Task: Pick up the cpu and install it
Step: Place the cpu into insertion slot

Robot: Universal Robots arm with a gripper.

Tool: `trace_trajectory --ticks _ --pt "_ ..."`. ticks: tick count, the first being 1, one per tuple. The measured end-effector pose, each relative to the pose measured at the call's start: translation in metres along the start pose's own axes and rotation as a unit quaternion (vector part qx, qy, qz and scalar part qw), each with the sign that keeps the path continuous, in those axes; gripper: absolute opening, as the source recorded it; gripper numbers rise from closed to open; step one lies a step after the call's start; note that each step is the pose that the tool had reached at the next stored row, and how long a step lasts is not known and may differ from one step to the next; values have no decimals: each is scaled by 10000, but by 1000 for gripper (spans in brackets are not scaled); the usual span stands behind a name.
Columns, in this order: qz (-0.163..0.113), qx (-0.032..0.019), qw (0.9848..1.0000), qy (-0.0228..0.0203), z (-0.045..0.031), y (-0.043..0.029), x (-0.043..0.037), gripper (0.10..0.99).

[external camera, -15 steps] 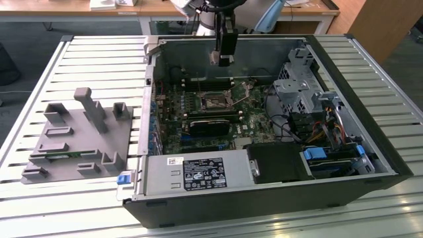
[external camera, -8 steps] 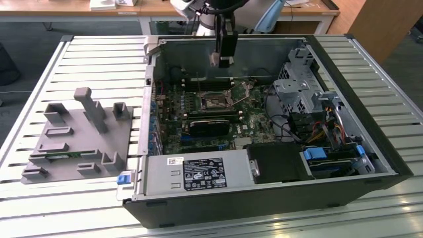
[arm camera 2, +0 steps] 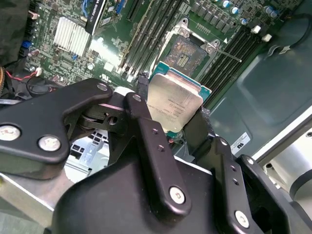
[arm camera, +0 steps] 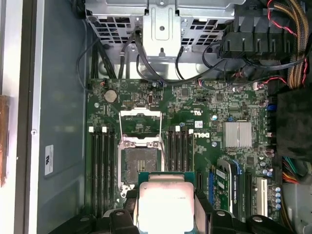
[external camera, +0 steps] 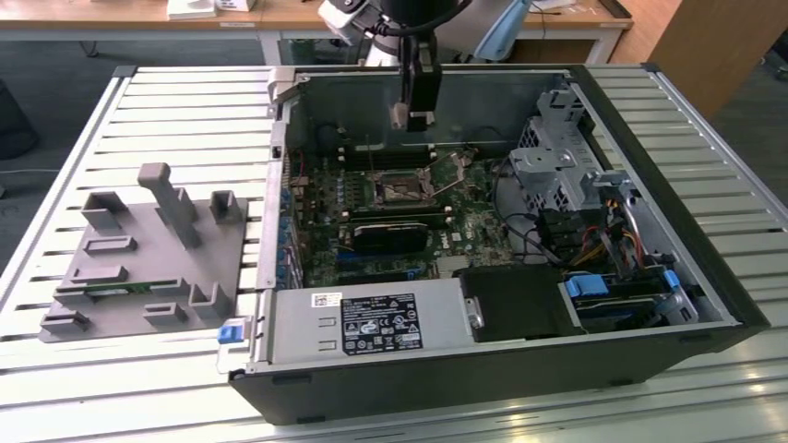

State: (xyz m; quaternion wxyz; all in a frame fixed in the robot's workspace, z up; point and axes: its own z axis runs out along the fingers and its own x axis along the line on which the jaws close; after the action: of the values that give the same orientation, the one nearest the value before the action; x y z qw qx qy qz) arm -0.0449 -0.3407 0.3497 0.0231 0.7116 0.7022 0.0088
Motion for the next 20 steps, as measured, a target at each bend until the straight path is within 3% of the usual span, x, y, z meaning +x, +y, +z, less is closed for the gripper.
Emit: trace_trajectory --ticks 20 --pt "0 1 10000 12 235 -11 5 541"
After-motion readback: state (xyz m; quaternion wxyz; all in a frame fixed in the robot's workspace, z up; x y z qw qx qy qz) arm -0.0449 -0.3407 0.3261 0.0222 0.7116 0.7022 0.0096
